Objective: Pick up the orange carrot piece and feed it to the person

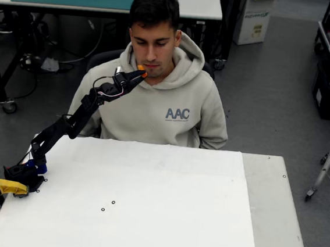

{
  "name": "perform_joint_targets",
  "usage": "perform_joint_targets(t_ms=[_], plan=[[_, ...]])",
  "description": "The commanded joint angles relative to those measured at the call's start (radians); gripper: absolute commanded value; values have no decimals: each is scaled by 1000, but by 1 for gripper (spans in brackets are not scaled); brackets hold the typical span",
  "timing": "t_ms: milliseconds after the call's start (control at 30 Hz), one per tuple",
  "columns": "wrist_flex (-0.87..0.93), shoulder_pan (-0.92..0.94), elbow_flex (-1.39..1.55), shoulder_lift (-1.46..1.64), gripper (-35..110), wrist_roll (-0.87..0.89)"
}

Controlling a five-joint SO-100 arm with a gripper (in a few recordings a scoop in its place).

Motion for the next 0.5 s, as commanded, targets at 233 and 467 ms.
perform_joint_targets(t_ms=[233,467], plan=[[-23,6,-57,-3,-1,-12],[-23,6,-57,-3,-1,-12]])
